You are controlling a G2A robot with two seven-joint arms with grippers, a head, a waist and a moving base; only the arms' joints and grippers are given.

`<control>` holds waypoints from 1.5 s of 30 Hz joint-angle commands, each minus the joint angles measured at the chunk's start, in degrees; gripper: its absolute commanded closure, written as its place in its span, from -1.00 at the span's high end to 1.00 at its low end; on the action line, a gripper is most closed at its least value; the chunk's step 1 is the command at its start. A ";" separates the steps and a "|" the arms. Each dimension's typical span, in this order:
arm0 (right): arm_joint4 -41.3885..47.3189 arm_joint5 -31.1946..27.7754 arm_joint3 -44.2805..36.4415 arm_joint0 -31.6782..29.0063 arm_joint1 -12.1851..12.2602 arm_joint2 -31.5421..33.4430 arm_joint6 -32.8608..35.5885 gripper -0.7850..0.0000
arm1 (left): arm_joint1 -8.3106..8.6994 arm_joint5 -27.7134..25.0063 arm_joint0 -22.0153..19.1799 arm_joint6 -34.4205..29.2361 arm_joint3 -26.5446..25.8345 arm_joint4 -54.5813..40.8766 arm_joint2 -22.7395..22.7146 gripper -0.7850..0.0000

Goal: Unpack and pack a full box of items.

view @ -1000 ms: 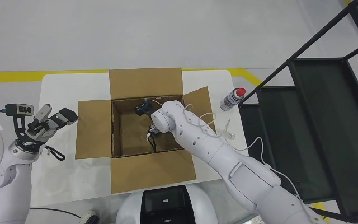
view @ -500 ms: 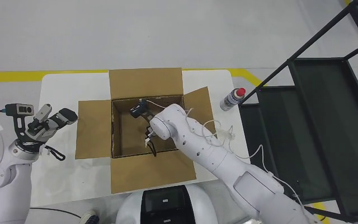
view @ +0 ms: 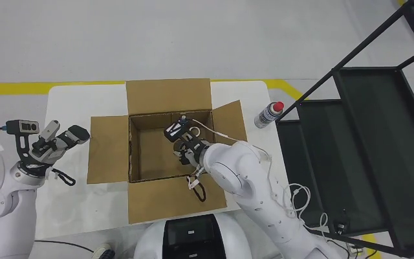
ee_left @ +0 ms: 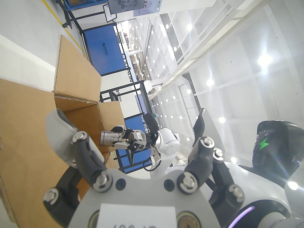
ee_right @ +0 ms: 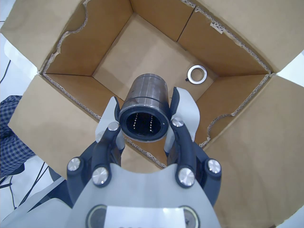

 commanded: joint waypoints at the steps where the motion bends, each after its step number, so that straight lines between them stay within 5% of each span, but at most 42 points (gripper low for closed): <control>1: -0.02 0.06 0.15 0.11 -0.01 -0.05 0.07 -1.00 | 0.00 0.00 0.00 0.00 0.00 0.00 0.00 1.00; 22: 1.27 0.41 0.14 -0.70 0.12 1.14 -1.12 -1.00 | 0.00 0.00 0.00 0.00 0.00 0.00 0.00 1.00; 45: 31.43 -7.74 -18.23 -13.88 4.85 40.59 2.56 -1.00 | 0.00 0.00 0.00 0.00 0.00 0.00 0.00 1.00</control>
